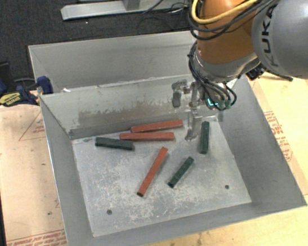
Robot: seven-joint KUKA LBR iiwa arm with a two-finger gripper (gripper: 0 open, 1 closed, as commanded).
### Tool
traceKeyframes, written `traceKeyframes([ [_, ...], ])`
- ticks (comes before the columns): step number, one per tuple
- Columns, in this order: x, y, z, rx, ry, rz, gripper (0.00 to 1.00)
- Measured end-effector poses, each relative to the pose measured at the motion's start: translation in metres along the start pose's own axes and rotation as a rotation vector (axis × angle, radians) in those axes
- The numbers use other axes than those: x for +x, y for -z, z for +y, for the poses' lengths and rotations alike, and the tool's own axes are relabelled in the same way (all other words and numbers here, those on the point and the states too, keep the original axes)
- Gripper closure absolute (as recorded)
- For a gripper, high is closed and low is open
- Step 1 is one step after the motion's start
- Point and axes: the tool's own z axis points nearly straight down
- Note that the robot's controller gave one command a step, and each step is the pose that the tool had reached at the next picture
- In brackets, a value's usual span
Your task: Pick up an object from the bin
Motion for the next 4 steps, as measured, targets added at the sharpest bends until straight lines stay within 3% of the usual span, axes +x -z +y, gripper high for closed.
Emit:
traceKeyframes([
  [1,-0.001,0.005,0.0,0.0,0.0,-0.008,0.0],
  [2,0.007,-0.051,0.012,0.0,0.11,-0.01,0.0],
  [3,0.008,-0.072,0.024,0.001,0.446,-0.005,0.0],
  [4,0.046,-0.097,0.071,-0.002,0.621,-0.002,0.0],
])
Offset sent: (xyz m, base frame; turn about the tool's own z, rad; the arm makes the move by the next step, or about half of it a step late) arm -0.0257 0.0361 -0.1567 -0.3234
